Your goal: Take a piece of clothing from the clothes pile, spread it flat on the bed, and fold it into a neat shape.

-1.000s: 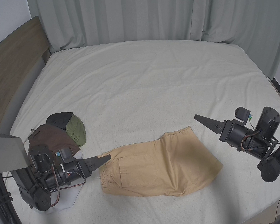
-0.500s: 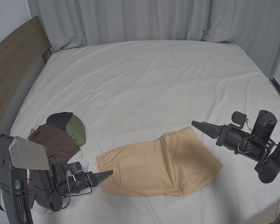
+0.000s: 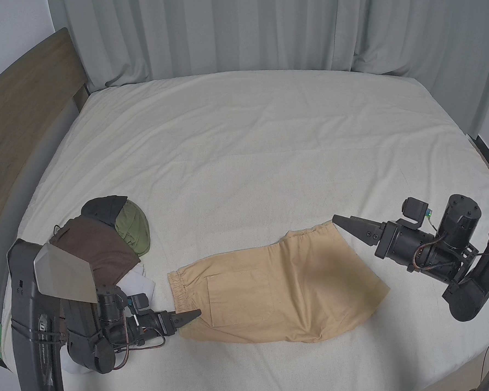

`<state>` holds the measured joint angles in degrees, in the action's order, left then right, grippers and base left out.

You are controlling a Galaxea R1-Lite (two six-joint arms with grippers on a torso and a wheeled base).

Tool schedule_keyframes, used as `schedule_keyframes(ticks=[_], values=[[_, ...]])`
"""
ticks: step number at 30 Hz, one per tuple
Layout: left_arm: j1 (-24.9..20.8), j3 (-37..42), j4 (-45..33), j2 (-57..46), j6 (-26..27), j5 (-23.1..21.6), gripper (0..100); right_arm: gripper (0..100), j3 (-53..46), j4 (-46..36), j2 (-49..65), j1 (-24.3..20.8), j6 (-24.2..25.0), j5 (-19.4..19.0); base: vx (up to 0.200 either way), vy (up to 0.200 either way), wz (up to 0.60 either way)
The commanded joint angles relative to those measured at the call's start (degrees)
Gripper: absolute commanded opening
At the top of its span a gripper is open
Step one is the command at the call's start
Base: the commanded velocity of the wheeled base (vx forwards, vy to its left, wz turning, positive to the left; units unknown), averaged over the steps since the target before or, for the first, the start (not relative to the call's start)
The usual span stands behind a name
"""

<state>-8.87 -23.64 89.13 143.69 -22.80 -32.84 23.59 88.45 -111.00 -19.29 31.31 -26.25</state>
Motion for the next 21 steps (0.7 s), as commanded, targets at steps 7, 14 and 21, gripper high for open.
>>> schedule_keyframes(ticks=[7, 14, 21], values=[[-2.9, -4.7, -0.2, 0.4, -5.7, 3.0, 100, 100, 0.0, 0.1, -0.4, -0.2, 0.0, 0.0, 0.000, 0.000, 0.00], [-5.2, -8.7, -0.2, 0.4, -14.8, 9.9, 100, 100, 0.0, 0.1, -0.8, -0.1, 0.0, 0.0, 0.000, 0.000, 0.00], [-5.2, -8.3, -0.2, 0.4, -14.7, 10.0, 100, 100, 0.0, 0.1, -0.8, -0.2, 0.0, 0.0, 0.000, 0.000, 0.00]])
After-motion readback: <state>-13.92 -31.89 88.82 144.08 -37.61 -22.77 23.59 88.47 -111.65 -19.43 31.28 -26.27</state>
